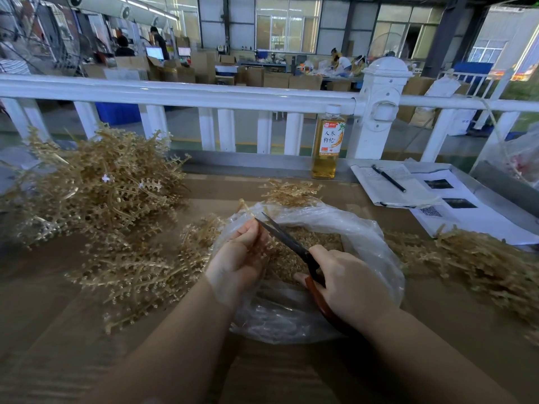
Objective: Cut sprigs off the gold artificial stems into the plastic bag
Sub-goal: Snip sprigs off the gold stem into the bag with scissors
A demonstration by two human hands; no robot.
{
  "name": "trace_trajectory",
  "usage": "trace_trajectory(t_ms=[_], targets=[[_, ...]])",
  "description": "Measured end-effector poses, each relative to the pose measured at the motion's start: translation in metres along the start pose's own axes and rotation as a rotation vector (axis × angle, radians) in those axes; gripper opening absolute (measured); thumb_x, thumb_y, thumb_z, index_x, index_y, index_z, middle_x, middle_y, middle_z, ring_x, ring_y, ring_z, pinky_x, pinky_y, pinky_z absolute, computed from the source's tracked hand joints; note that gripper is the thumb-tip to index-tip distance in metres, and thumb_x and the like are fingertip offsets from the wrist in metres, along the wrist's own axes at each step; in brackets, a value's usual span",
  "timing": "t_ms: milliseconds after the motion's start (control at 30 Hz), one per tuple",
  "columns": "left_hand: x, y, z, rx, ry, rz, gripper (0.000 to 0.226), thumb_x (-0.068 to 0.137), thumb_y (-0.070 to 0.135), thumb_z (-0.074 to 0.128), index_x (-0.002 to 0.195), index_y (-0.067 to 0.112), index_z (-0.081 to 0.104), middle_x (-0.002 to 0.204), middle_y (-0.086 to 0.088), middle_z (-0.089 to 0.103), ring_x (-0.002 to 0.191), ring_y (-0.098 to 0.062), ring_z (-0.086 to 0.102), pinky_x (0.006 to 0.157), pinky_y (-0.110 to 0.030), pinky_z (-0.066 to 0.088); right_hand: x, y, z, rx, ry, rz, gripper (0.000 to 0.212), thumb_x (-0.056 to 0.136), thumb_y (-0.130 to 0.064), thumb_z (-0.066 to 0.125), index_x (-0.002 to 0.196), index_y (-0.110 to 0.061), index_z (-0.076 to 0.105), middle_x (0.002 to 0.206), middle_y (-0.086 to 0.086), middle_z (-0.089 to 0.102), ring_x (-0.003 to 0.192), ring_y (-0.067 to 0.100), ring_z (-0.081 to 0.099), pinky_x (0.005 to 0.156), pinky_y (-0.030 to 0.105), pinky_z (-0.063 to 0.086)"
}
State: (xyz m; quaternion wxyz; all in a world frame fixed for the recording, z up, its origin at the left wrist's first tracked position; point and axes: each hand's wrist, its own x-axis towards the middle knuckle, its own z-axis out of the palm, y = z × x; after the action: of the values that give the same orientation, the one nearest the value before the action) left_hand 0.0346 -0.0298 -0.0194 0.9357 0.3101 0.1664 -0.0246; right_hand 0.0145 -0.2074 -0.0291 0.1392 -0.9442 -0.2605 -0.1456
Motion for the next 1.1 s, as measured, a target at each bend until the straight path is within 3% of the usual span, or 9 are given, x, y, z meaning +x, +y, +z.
trace_trajectory(t_ms=[100, 267, 467, 567, 700, 800, 967, 1100], targets=[[0.0, 0.003, 0.001, -0.046, 0.029, -0.04, 0.016, 0.094, 0.008, 0.051, 0.08, 0.009, 0.061, 0.061, -0.002, 0.065, 0.053, -0.009, 0.063, 0.088, -0.027, 0.047, 0.0, -0.001, 0.001, -0.012, 0.006, -0.028, 0.035, 0.094, -0.055, 0.041, 0.108, -0.023, 0.047, 0.086, -0.005, 0.052, 0.081, 0.014, 0.052, 0.066, 0.021, 0.035], [0.003, 0.005, -0.001, -0.065, 0.06, -0.077, 0.019, 0.094, 0.01, 0.051, 0.078, 0.008, 0.062, 0.058, -0.003, 0.067, 0.066, -0.014, 0.061, 0.079, -0.031, 0.051, 0.0, -0.005, 0.003, -0.05, 0.059, -0.03, 0.038, 0.094, -0.053, 0.041, 0.11, -0.021, 0.051, 0.092, 0.001, 0.06, 0.086, 0.02, 0.056, 0.067, 0.026, 0.036], [0.005, 0.006, 0.001, -0.064, 0.078, -0.091, 0.018, 0.093, 0.01, 0.053, 0.078, 0.007, 0.062, 0.057, -0.004, 0.066, 0.052, -0.014, 0.063, 0.074, -0.033, 0.051, 0.0, -0.007, 0.008, -0.116, 0.086, -0.027, 0.032, 0.095, -0.045, 0.048, 0.108, -0.018, 0.056, 0.086, 0.005, 0.064, 0.078, 0.023, 0.06, 0.062, 0.026, 0.032], [0.003, 0.007, 0.002, -0.064, 0.054, -0.099, 0.018, 0.094, 0.01, 0.052, 0.08, 0.006, 0.063, 0.062, -0.006, 0.068, 0.057, -0.016, 0.067, 0.072, -0.034, 0.054, -0.001, -0.008, 0.008, -0.147, 0.109, -0.022, 0.03, 0.093, -0.044, 0.053, 0.105, -0.017, 0.059, 0.082, 0.006, 0.064, 0.074, 0.024, 0.061, 0.059, 0.025, 0.033], [0.003, 0.004, 0.003, -0.032, -0.013, -0.073, 0.022, 0.097, 0.006, 0.045, 0.084, 0.005, 0.062, 0.073, -0.007, 0.065, 0.065, -0.015, 0.061, 0.076, -0.028, 0.051, -0.003, -0.006, 0.005, -0.004, 0.085, 0.045, 0.032, 0.092, -0.052, 0.048, 0.107, -0.025, 0.054, 0.083, -0.004, 0.06, 0.074, 0.013, 0.052, 0.061, 0.023, 0.033], [0.004, 0.0, 0.002, -0.012, -0.023, -0.043, 0.019, 0.097, 0.005, 0.044, 0.085, 0.006, 0.058, 0.075, -0.008, 0.056, 0.066, -0.014, 0.052, 0.071, -0.026, 0.045, -0.002, -0.008, 0.001, 0.113, 0.07, 0.097, 0.027, 0.091, -0.053, 0.052, 0.101, -0.028, 0.053, 0.079, -0.011, 0.058, 0.071, 0.007, 0.054, 0.061, 0.021, 0.043], [0.005, -0.005, 0.003, 0.072, -0.021, 0.001, 0.017, 0.096, 0.005, 0.045, 0.083, 0.009, 0.055, 0.073, -0.005, 0.054, 0.058, -0.012, 0.055, 0.063, -0.022, 0.051, 0.005, -0.01, -0.005, 0.229, 0.084, 0.181, 0.024, 0.091, -0.049, 0.056, 0.092, -0.026, 0.052, 0.067, -0.011, 0.053, 0.065, 0.01, 0.054, 0.055, 0.021, 0.036], [0.004, -0.005, 0.003, 0.068, -0.029, 0.021, 0.018, 0.096, 0.003, 0.045, 0.082, 0.008, 0.054, 0.074, -0.007, 0.052, 0.063, -0.015, 0.05, 0.073, -0.028, 0.045, 0.006, -0.009, -0.005, 0.257, 0.067, 0.201, 0.023, 0.092, -0.049, 0.056, 0.091, -0.027, 0.051, 0.068, -0.013, 0.053, 0.064, 0.006, 0.052, 0.054, 0.016, 0.034]])
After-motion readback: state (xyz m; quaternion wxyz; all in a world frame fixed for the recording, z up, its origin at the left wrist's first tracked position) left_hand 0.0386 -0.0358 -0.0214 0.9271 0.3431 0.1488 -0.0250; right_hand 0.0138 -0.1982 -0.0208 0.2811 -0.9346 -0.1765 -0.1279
